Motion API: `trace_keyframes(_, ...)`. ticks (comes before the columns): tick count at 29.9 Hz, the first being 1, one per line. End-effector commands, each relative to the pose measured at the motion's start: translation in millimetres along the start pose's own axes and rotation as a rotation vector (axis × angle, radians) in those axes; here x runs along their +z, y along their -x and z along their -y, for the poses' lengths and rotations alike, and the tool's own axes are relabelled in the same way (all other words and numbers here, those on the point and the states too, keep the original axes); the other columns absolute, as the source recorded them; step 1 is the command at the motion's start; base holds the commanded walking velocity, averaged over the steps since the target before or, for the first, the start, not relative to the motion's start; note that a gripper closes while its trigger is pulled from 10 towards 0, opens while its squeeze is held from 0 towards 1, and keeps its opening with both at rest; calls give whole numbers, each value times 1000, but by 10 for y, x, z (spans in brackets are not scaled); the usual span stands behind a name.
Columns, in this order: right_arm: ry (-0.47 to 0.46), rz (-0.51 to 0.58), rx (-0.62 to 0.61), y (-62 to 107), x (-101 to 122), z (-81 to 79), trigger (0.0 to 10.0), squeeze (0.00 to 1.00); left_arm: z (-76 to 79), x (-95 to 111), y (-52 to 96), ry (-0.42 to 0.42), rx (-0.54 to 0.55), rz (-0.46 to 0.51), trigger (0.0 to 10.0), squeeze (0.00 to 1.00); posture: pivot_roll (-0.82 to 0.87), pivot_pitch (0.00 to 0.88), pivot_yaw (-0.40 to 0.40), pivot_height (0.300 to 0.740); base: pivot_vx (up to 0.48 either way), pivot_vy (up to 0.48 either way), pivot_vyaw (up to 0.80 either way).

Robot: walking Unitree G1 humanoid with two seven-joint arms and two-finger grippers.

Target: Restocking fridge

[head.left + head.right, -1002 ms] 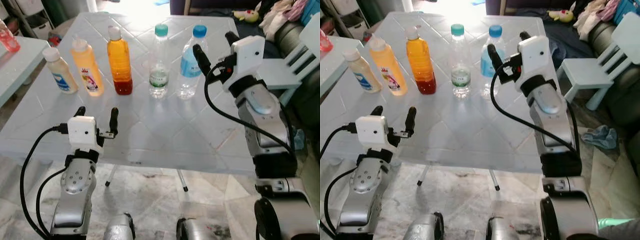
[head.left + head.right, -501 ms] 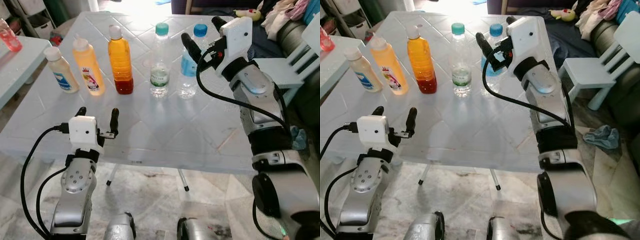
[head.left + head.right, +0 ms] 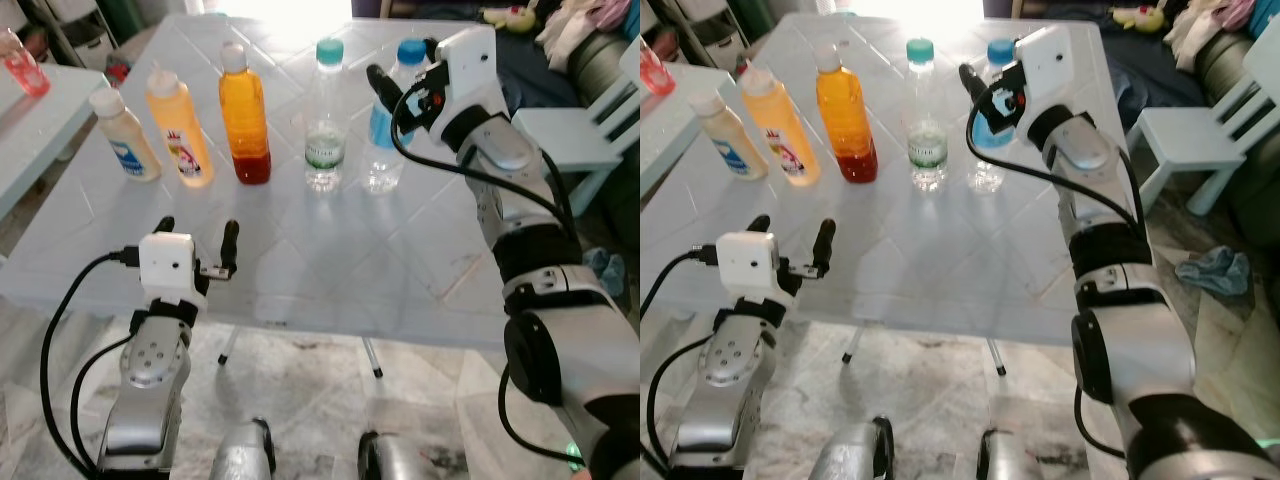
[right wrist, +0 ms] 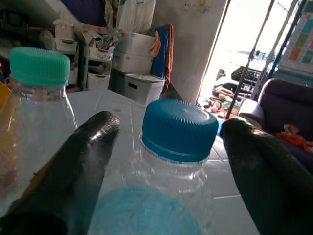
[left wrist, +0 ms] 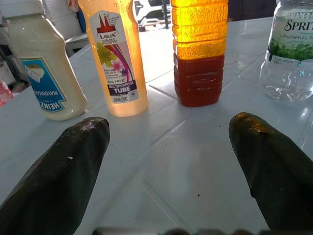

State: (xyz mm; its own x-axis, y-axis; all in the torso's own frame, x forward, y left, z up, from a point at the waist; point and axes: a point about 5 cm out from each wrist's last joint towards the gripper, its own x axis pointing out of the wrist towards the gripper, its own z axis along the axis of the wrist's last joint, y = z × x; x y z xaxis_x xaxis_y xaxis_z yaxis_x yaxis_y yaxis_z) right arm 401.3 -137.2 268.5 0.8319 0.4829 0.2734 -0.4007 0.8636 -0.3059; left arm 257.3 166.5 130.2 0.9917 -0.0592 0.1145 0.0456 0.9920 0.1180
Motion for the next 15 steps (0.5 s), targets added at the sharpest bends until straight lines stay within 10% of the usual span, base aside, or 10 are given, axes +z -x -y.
trace_keyframes(1,6,26,5,-36,73,14,0,0,-6,11,16,-9,-4,-3,10000,0,113,175,52,740,0,0,0)
trace_keyframes(15,9,54,31,-89,118,-1,0,0,27,4,-5,-6,-13,-6,10000,0,111,171,46,740,0,0,0)
